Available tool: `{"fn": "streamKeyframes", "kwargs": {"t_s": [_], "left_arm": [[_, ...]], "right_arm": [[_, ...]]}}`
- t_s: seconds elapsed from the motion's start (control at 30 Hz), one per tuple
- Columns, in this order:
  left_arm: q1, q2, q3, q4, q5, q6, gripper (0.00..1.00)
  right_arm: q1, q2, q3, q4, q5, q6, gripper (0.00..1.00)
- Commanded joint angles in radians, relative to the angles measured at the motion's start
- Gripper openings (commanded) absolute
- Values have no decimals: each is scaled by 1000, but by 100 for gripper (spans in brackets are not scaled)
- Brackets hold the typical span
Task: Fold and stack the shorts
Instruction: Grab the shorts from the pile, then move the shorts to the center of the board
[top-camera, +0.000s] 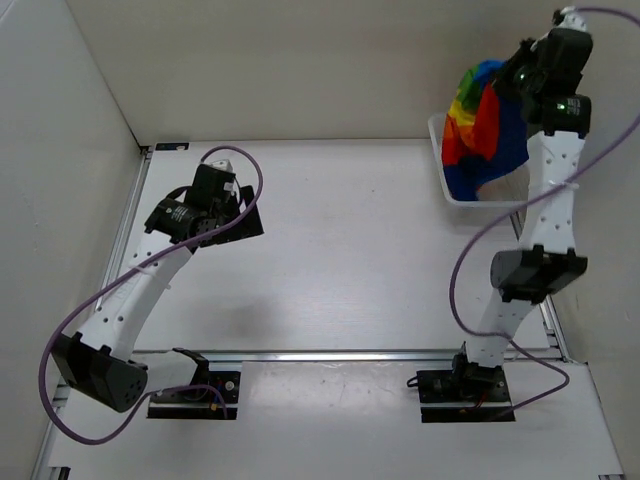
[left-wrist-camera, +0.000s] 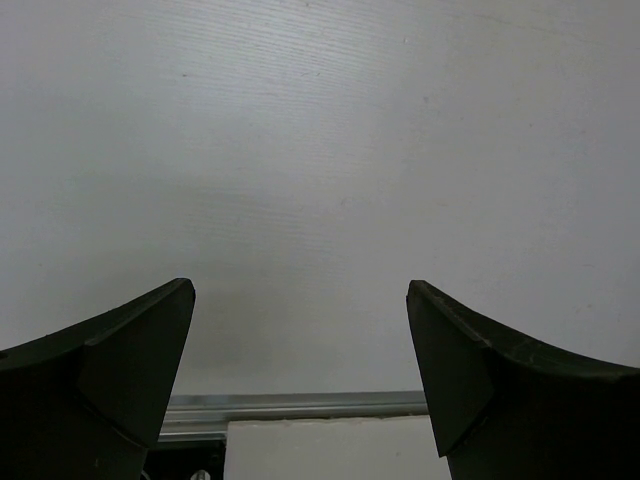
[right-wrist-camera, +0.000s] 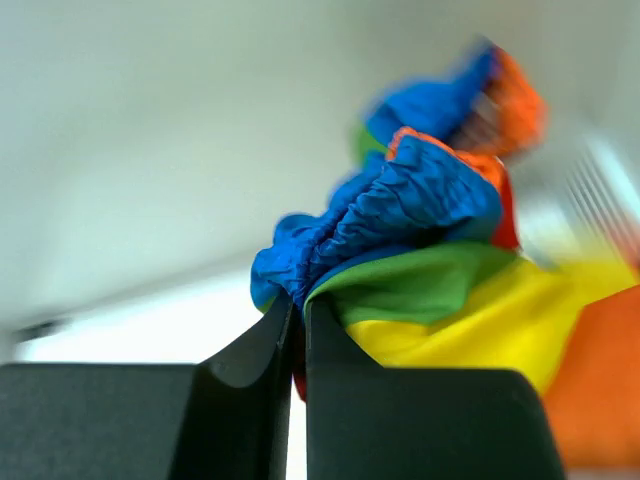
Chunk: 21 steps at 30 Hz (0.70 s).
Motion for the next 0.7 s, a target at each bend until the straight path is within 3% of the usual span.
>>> {"fn": "streamKeyframes", "kwargs": {"t_s": [0.0,0.23,0.33,0.4,0.43,0.47,0.5,0.53,0.57,0.67], "left_arm": [[40,-87,-13,-39,42,-28,99],[144,-142,81,-143,44,-7,99],[193,-151,164,-174,21,45,99],[230,-140,202,-187,21,56,99],[240,-140,226,-187,21,70,99],[249,-140,237,-187,34,70,99],[261,-131,259,-187,47,81,99],[261,-131,259,-173,79,81,99],[261,-131,274,-173,93,90,99],[261,-102,285,-173,151,123,99]], "right_arm": [[123,-201,145,53,-125,-57,0],[398,-368,97,93,-18,-68,0],[493,-404,-48,93,52,-8,0],[599,-442,-288,103,98,30,0],[637,-454,-382,103,225,49,1],[694,-454,-559,152,249,59,14],[705,-454,-614,153,237,72,45],[705,-392,-640,127,211,85,92],[705,-361,-641,34,210,125,99],[705,-330,-648,-50,267,155,99]]}}
